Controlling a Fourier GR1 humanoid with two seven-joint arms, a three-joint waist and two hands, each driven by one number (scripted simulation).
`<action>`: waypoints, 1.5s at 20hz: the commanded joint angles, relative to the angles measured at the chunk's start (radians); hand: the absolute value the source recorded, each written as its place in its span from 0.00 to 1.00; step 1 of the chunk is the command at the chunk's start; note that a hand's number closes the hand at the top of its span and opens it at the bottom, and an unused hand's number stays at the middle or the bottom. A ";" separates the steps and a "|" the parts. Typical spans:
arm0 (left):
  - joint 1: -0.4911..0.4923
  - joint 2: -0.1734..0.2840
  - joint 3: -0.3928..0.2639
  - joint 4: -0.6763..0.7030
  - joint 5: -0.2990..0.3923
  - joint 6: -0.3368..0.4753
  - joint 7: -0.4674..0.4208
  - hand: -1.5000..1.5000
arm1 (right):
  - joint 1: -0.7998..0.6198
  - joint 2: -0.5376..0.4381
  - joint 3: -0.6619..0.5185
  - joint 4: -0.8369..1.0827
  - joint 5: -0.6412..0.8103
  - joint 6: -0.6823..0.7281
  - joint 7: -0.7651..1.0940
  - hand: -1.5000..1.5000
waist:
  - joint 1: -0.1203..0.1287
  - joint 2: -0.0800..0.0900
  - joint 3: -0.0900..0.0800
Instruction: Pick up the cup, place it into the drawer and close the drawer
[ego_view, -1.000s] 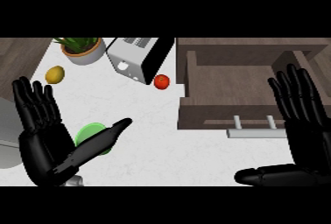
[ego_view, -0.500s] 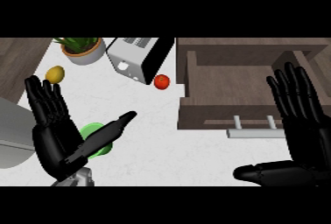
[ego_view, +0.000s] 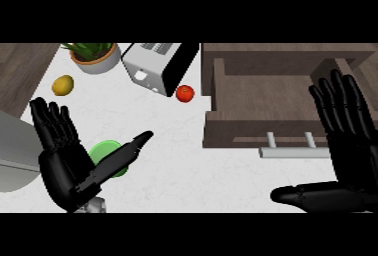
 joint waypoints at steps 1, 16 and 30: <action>0.124 -0.001 -0.078 -0.007 0.047 0.071 -0.090 0.00 | 0.005 0.009 0.020 -0.043 0.011 -0.008 0.019 0.00 | 0.001 -0.001 0.000; 0.246 -0.001 0.066 0.186 0.357 -0.035 -0.409 0.00 | -0.076 -0.030 -0.049 0.052 -0.031 0.022 0.027 0.00 | 0.005 0.000 -0.001; 0.243 -0.001 0.151 0.510 0.638 -0.204 -0.744 0.00 | -0.034 0.004 -0.011 0.024 -0.006 0.013 0.019 0.00 | 0.003 0.000 0.000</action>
